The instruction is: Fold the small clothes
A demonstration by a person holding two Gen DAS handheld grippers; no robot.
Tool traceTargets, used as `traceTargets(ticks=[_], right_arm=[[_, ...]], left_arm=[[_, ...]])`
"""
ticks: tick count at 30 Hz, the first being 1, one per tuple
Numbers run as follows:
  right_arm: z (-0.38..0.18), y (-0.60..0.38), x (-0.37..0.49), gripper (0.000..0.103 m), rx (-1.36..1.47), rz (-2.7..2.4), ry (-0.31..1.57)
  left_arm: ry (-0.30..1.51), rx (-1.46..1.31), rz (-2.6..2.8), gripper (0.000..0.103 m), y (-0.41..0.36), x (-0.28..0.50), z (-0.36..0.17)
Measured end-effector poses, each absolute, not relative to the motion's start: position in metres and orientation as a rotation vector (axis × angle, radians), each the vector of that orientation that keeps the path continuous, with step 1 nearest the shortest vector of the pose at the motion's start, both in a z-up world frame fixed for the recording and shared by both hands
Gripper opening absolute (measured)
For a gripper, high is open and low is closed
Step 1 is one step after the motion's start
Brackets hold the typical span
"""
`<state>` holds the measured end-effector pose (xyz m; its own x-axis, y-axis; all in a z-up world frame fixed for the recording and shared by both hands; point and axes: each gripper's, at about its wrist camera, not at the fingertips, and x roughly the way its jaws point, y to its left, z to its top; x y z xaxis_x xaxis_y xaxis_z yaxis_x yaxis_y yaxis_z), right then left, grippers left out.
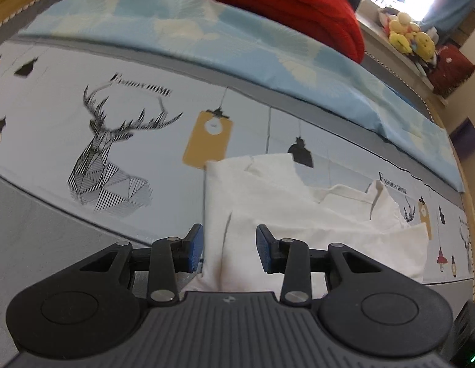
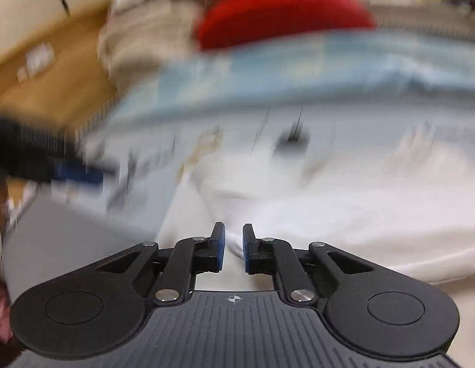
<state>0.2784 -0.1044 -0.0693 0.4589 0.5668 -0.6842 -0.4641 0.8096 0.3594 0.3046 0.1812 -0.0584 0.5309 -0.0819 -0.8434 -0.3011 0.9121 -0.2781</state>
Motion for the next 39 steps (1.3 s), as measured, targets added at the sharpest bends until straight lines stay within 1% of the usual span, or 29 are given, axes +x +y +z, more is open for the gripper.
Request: traceTargets(ticks=[2,4,5,6,7,8,9,11,13,16,20,21,22,23,25,29,31,35,36,37,38,39], right_arm=[[-0.070,-0.095,0.270,0.013,0.082,0.607,0.988],[-0.056,-0.101,0.266,0.015,0.055,0.555,1.027],[-0.048,-0.104,0.263,0.019,0.057,0.537,1.020],[-0.035,-0.114,0.263,0.027,0.067,0.510,1.004],[-0.025,-0.123,0.263,0.032,0.081,0.485,0.981],[-0.018,-0.137,0.263,0.038,0.108,0.458,0.946],[-0.015,-0.152,0.263,0.040,0.139,0.431,0.905],[-0.024,-0.179,0.262,0.040,0.158,0.357,0.864],[-0.037,-0.197,0.271,0.041,0.146,0.240,0.894],[-0.045,-0.222,0.288,0.040,0.228,0.188,0.926],[-0.053,-0.260,0.293,0.040,0.288,0.108,0.926],[-0.058,-0.268,0.294,0.040,0.314,0.089,0.938],[-0.064,-0.280,0.296,0.040,0.359,0.069,0.956],[-0.071,-0.293,0.298,0.040,0.414,0.045,0.981],[-0.083,-0.315,0.299,0.040,0.522,-0.005,1.025],[-0.103,-0.342,0.305,0.041,0.684,-0.071,1.050],[-0.108,-0.345,0.306,0.041,0.747,-0.077,1.046],[-0.120,-0.344,0.309,0.041,0.806,-0.078,1.069],[-0.123,-0.342,0.310,0.039,0.813,-0.094,1.078],[-0.126,-0.342,0.310,0.034,0.826,-0.106,1.081],[-0.125,-0.342,0.310,0.010,0.839,-0.117,1.072],[-0.122,-0.344,0.309,0.001,0.848,-0.134,1.058]], left_arm=[[1.019,-0.460,0.128,0.042,0.188,0.304,-0.063],[1.023,-0.502,0.123,0.041,0.192,0.305,-0.067],[1.024,-0.517,0.125,0.040,0.193,0.305,-0.070],[1.028,-0.531,0.125,0.040,0.193,0.307,-0.073],[1.035,-0.538,0.125,0.039,0.192,0.309,-0.077],[1.042,-0.540,0.124,0.038,0.189,0.311,-0.081],[1.051,-0.538,0.121,0.036,0.186,0.314,-0.086],[1.073,-0.520,0.118,0.035,0.178,0.319,-0.097],[1.086,-0.499,0.115,0.035,0.170,0.324,-0.110],[1.118,-0.478,0.127,0.035,0.162,0.335,-0.133],[1.141,-0.423,0.143,0.034,0.152,0.350,-0.153],[1.146,-0.406,0.149,0.031,0.149,0.353,-0.156],[1.149,-0.385,0.152,0.022,0.145,0.356,-0.158],[1.150,-0.361,0.153,0.015,0.142,0.358,-0.159],[1.129,-0.324,0.149,0.008,0.136,0.358,-0.152],[1.004,-0.285,0.214,0.007,0.137,0.347,-0.112],[0.970,-0.255,0.259,0.008,0.139,0.342,-0.103],[1.069,-0.331,0.243,0.009,0.146,0.348,-0.126],[1.075,-0.330,0.253,0.009,0.146,0.348,-0.129],[1.073,-0.313,0.255,0.009,0.145,0.348,-0.129],[1.064,-0.307,0.252,0.009,0.145,0.349,-0.128],[1.049,-0.312,0.246,0.008,0.145,0.348,-0.124]])
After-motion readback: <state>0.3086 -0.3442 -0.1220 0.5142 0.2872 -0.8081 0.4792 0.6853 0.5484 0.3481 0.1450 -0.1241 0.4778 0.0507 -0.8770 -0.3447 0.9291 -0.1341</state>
